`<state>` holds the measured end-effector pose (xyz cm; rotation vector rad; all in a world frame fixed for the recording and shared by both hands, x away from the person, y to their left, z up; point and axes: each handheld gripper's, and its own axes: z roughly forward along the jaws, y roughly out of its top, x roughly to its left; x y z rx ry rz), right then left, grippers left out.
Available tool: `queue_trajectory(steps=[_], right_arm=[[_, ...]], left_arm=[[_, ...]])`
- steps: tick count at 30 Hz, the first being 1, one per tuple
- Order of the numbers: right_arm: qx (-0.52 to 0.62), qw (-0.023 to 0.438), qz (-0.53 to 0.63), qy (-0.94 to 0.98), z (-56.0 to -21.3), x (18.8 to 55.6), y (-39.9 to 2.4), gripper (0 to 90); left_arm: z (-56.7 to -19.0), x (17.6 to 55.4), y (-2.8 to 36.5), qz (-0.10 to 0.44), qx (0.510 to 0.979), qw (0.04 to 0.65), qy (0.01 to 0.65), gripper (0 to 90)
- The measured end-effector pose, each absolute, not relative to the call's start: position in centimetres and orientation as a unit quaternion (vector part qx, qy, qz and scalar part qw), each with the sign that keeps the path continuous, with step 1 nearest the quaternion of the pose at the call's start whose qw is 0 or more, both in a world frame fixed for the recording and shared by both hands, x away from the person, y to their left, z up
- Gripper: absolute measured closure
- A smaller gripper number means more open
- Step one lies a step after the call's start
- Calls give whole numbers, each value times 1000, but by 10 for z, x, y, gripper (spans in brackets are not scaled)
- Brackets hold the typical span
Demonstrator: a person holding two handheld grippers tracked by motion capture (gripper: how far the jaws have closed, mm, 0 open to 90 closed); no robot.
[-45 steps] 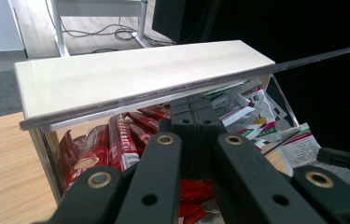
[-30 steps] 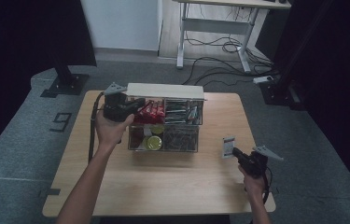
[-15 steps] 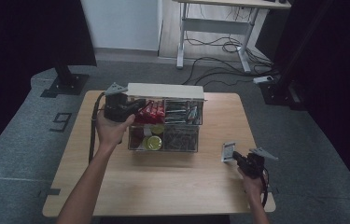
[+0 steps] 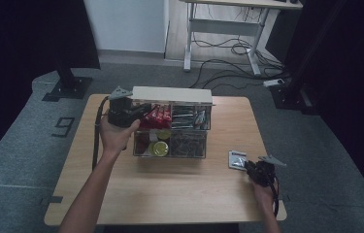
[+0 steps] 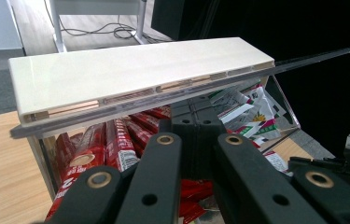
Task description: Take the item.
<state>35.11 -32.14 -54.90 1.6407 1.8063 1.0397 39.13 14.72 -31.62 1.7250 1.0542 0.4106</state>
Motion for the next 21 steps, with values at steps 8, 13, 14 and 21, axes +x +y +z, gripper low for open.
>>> queue_trajectory(steps=[8, 13, 14, 21], right_arm=[[606, 270, 379, 645, -545, 349, -319, 512], [594, 270, 411, 637, -538, 345, -317, 471], [592, 269, 416, 636, -537, 344, -316, 469], [579, 262, 434, 639, -531, 342, -310, 465]], left_arm=[[-316, 391, 148, 171, 718, 514, 438, 900], [-316, 391, 148, 171, 717, 514, 438, 900], [-316, 391, 148, 171, 718, 513, 438, 900], [-318, 389, 146, 170, 717, 515, 438, 900]])
